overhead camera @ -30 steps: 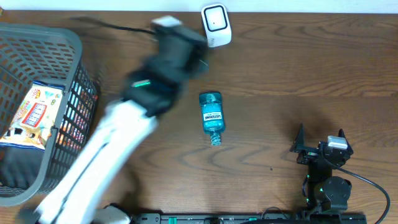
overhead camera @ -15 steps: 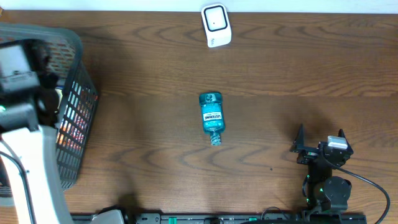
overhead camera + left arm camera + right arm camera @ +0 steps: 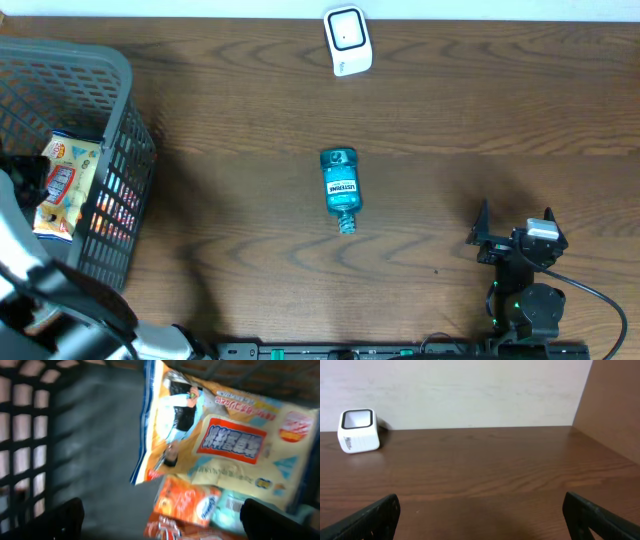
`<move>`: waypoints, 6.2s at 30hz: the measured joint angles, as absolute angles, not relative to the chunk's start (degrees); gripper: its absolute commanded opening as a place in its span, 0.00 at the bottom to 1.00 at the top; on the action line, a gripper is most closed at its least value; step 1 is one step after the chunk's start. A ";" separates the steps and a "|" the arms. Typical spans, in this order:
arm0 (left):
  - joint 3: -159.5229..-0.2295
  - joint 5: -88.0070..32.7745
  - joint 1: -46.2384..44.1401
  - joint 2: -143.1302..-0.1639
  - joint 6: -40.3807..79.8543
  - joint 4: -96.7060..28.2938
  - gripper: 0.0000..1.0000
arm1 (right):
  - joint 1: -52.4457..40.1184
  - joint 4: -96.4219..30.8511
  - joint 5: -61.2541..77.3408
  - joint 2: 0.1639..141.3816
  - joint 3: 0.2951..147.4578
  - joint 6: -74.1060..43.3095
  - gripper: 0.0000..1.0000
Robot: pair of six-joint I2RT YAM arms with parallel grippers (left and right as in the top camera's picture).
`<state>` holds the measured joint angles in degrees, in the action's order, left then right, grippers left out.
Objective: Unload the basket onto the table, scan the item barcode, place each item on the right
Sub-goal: 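Return the left gripper to the basket and grasp the snack bag, then carry the snack bag past the scanner and drop it on table, then reach into the basket and grasp the orange tissue pack, left gripper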
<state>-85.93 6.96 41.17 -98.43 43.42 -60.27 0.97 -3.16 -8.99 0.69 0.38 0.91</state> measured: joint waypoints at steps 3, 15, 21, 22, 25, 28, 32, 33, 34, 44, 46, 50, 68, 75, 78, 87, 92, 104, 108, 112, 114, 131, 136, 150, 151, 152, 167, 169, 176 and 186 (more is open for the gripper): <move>-85.76 6.09 41.21 -102.35 40.80 -58.35 0.99 | 0.97 -3.14 -8.99 0.69 0.38 0.93 0.99; -74.00 4.80 45.08 -105.34 35.57 -44.25 1.00 | 0.97 -3.14 -8.99 0.69 0.38 0.91 0.99; -67.46 1.45 47.16 -104.51 32.95 -33.12 0.98 | 0.97 -3.14 -8.99 0.69 0.38 0.91 0.99; -66.76 0.82 47.16 -104.36 32.69 -31.83 0.98 | 0.97 -3.14 -8.99 0.69 0.38 0.91 0.99; -64.84 -0.99 47.22 -103.70 31.92 -27.94 0.60 | 0.97 -3.14 -8.99 0.69 0.38 0.91 0.99; -64.18 -3.38 47.13 -103.59 31.20 -25.65 0.19 | 0.97 -3.14 -8.99 0.69 0.38 0.93 0.99; -64.16 -4.73 47.16 -103.20 30.70 -25.80 0.07 | 0.97 -3.14 -8.99 0.69 0.38 0.91 0.99; -64.16 -5.08 47.20 -103.13 30.63 -25.93 0.08 | 0.97 -3.14 -8.99 0.69 0.38 0.91 0.99; -64.18 -5.52 47.22 -103.00 30.59 -26.26 0.07 | 0.97 -3.14 -8.99 0.69 0.38 0.91 0.99; -64.27 -10.00 47.20 -87.83 30.59 -30.83 0.07 | 0.97 -3.14 -8.97 0.69 0.38 0.91 0.99; -64.38 -10.28 47.20 -81.28 30.61 -30.81 0.07 | 0.97 -3.14 -8.99 0.69 0.38 0.91 0.99; -65.10 -10.63 47.20 -70.35 32.03 -30.61 0.07 | 0.97 -3.14 -8.99 0.69 0.38 0.91 0.99; -65.60 -53.95 34.96 -47.77 37.50 -16.91 0.07 | 0.97 -3.14 -8.99 0.69 0.38 0.91 0.99; -65.56 -59.35 16.36 -50.85 28.05 -19.09 0.08 | 0.97 -3.14 -8.99 0.69 0.38 0.91 0.99; -65.47 -57.45 8.27 -53.28 25.17 -19.07 0.07 | 0.97 -3.14 -8.99 0.69 0.38 0.91 0.99; -65.36 -47.53 -15.57 -70.41 15.68 -15.18 0.07 | 0.97 -3.14 -8.99 0.69 0.38 0.91 0.99; -65.36 -43.05 -23.66 -81.65 11.99 -10.98 0.07 | 0.97 -3.16 -8.99 0.69 0.38 0.93 0.99; -65.28 -16.97 -35.09 -102.80 36.73 -0.36 0.07 | 0.97 -3.14 -8.99 0.69 0.38 0.93 0.99; -65.28 -8.08 -39.99 -104.29 49.95 -0.16 0.08 | 0.97 -3.14 -8.99 0.69 0.38 0.93 0.99; -65.28 -1.54 -45.58 -104.33 59.27 0.27 0.08 | 0.97 -3.14 -8.99 0.69 0.38 0.91 0.99; -65.28 1.50 -48.25 -104.33 62.06 0.23 0.08 | 0.97 -3.14 -8.99 0.69 0.38 0.91 0.99; -65.25 15.00 -53.43 -106.52 83.94 -10.13 0.17 | 0.97 -3.14 -8.99 0.69 0.38 0.91 0.99; -65.25 14.28 -53.47 -106.52 85.03 -10.04 0.38 | 0.97 -3.14 -8.99 0.69 0.38 0.91 0.99; -65.56 12.16 -53.30 -102.69 70.32 -6.66 0.99 | 0.97 -3.14 -8.99 0.69 0.38 0.91 0.99; -66.06 12.12 -53.08 -100.86 67.16 -6.66 0.98 | 0.97 -3.14 -8.99 0.69 0.38 0.91 0.99; -66.48 12.12 -52.88 -99.35 64.77 -6.63 0.98 | 0.97 -3.14 -8.99 0.69 0.38 0.93 0.99; -69.01 17.21 -29.15 -66.63 22.24 -9.63 0.98 | 0.97 -3.14 -8.99 0.69 0.38 0.91 0.99; -69.10 19.94 -23.22 -64.31 20.45 -12.43 0.98 | 0.97 -3.16 -8.99 0.69 0.38 0.93 0.99; -69.28 25.21 1.93 -61.12 25.39 -28.21 0.98 | 0.97 -3.16 -8.99 0.69 0.38 0.91 0.99; -69.28 15.25 27.53 -67.79 45.47 -43.97 0.98 | 0.97 -3.14 -8.99 0.69 0.38 0.91 0.99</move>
<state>-69.28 15.25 27.53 -67.79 45.47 -43.97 0.97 -3.14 -8.99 0.69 0.38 0.91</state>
